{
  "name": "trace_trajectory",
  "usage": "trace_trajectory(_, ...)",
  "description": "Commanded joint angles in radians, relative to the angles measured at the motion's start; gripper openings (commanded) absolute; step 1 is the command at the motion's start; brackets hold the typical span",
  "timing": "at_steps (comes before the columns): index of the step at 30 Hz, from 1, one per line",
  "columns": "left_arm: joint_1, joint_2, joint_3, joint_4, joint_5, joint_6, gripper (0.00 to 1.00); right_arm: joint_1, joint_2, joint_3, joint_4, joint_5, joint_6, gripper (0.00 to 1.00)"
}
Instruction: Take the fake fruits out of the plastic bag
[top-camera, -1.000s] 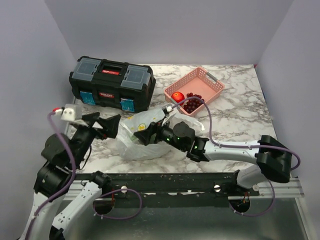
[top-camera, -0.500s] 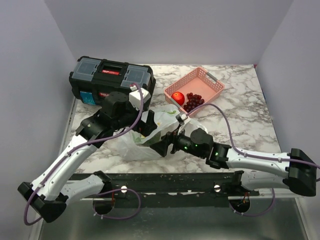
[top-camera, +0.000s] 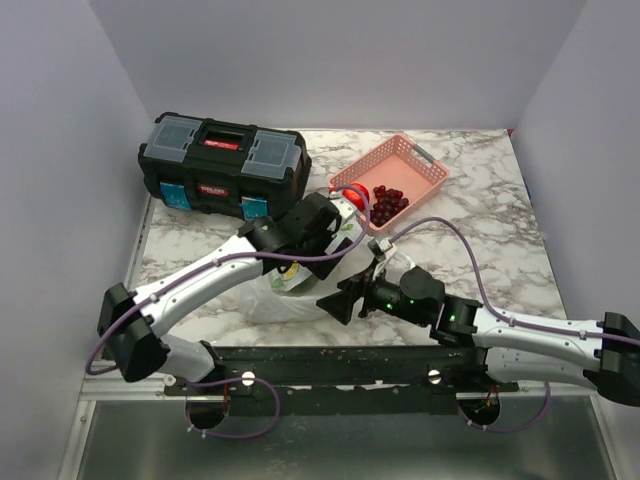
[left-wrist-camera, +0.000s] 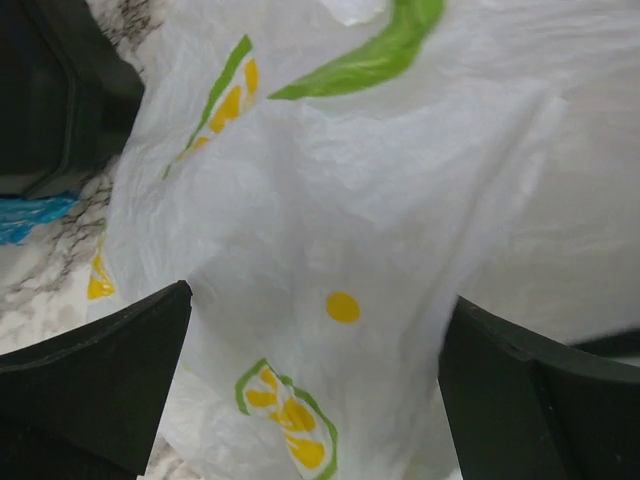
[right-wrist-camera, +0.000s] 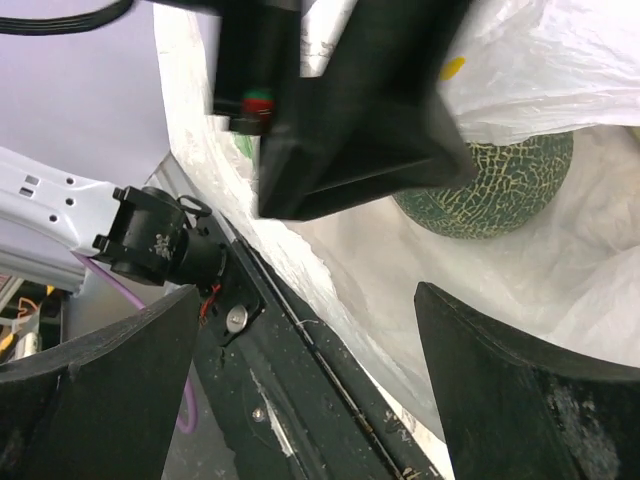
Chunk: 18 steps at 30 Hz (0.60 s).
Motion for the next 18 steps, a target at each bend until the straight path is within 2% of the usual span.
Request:
trace_trajectory(1,0.006,0.108,0.094,-0.086,-0.232,-0.019,0.99,0.0,-0.04,-0.031,-0.023,0.054,0.013,0.91)
trace_trajectory(2,0.014,0.128,0.115,-0.097,-0.232,-0.034,0.99,-0.001,-0.05,-0.046,-0.013,0.063,0.025,0.91)
trace_trajectory(4,0.032,0.139,0.143,-0.096,-0.228,-0.066,0.89,-0.001,-0.065,-0.073,0.008,0.075,0.047,0.91)
trace_trajectory(7,0.055,0.128,0.15,-0.053,-0.223,-0.076,0.61,-0.001,-0.073,-0.092,0.011,0.076,0.075,0.91)
trace_trajectory(9,0.072,0.157,0.183,-0.066,-0.203,-0.063,0.36,-0.001,-0.074,-0.097,0.007,0.077,0.085,0.91)
trace_trajectory(10,0.08,0.175,0.207,-0.092,-0.205,-0.061,0.09,0.0,-0.073,-0.096,0.001,0.078,0.089,0.91)
trace_trajectory(11,0.085,0.19,0.231,-0.111,-0.209,-0.052,0.0,-0.001,-0.074,-0.092,-0.012,0.082,0.096,0.91)
trace_trajectory(18,0.084,0.131,0.286,-0.086,-0.171,0.017,0.0,-0.001,-0.085,-0.068,-0.064,0.11,0.104,0.91)
